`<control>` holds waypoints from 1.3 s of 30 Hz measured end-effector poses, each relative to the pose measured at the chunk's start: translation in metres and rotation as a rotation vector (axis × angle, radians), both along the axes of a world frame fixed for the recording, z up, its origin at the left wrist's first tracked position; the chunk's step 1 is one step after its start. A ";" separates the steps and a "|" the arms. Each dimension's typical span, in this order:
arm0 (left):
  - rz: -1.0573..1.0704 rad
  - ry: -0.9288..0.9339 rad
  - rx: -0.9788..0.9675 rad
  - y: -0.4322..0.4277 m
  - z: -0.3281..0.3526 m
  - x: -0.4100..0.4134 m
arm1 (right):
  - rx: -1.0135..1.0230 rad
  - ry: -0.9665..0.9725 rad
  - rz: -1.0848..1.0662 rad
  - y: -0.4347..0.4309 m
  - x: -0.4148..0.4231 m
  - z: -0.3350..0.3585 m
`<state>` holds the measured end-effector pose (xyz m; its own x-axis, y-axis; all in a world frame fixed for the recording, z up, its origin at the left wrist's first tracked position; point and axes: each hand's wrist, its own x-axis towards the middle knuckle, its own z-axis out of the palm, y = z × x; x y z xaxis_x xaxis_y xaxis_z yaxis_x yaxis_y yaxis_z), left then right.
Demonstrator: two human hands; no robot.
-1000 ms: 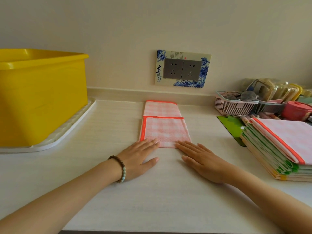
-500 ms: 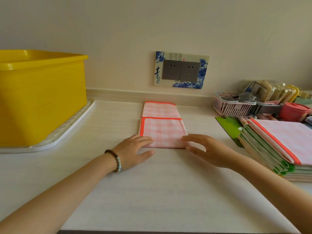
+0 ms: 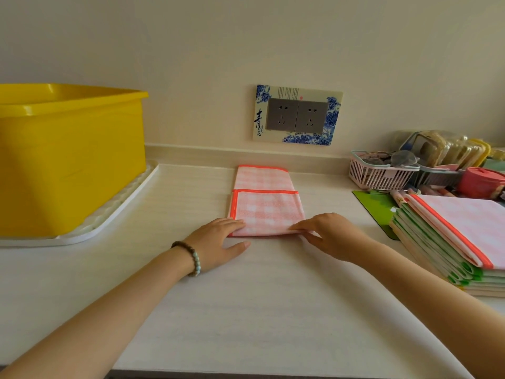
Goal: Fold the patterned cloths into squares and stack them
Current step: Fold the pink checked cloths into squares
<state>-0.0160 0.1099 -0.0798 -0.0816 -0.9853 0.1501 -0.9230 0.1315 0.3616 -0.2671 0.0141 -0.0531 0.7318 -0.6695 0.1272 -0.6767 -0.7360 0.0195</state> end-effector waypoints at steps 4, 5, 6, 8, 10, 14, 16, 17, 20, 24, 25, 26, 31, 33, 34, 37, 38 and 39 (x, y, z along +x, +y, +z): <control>-0.034 0.060 -0.023 0.006 0.003 0.002 | 0.016 -0.118 -0.024 0.002 -0.008 -0.007; -0.053 0.054 -0.027 0.007 0.003 0.003 | 0.019 -0.138 -0.019 0.006 -0.011 -0.007; -0.066 0.046 -0.031 0.008 0.003 0.004 | 0.024 -0.159 -0.007 0.012 -0.014 -0.007; -0.112 0.011 -0.040 0.009 0.005 0.008 | 0.044 -0.209 0.031 0.027 -0.022 -0.006; -0.181 -0.078 -0.009 0.008 0.008 0.009 | 0.082 -0.267 0.075 0.043 -0.032 -0.005; -0.266 -0.346 0.012 0.012 0.012 0.005 | 0.141 -0.371 0.157 0.068 -0.048 -0.006; -0.316 -0.407 -0.006 0.020 0.012 0.001 | 0.123 -0.384 0.197 0.075 -0.053 -0.006; -0.330 -0.408 -0.006 0.022 0.012 0.000 | 0.105 -0.361 0.211 0.077 -0.055 -0.005; -0.351 -0.399 -0.078 0.031 0.003 0.002 | 0.093 -0.217 0.206 0.072 -0.056 -0.006; -0.482 -0.520 -0.276 0.032 -0.009 0.004 | 0.140 -0.087 0.183 0.060 -0.047 -0.008; -0.516 -0.509 -0.272 0.035 -0.006 0.000 | 0.166 -0.065 0.177 0.058 -0.045 -0.008; -0.524 -0.495 -0.294 0.038 -0.005 -0.002 | 0.188 -0.054 0.177 0.057 -0.043 -0.009; -0.419 -0.320 -0.188 0.043 -0.006 -0.003 | 0.217 -0.036 0.210 0.051 -0.041 -0.015; -0.336 -0.277 -0.178 0.042 -0.007 -0.004 | 0.230 -0.032 0.204 0.051 -0.044 -0.016; -0.297 -0.260 -0.170 0.040 -0.007 -0.005 | 0.236 -0.035 0.200 0.049 -0.044 -0.016; -0.249 -0.231 -0.175 0.032 -0.005 -0.003 | 0.271 -0.077 0.155 0.043 -0.043 -0.018; -0.234 -0.194 -0.162 0.030 -0.004 -0.002 | 0.302 -0.125 0.121 0.042 -0.042 -0.018; -0.211 -0.107 -0.140 0.027 -0.005 0.000 | 0.333 -0.194 0.079 0.042 -0.043 -0.016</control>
<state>-0.0155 0.1366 -0.0848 -0.3059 -0.9151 0.2628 -0.9017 0.3670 0.2285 -0.3102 0.0556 -0.0694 0.7665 -0.6400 0.0538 -0.5852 -0.7304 -0.3522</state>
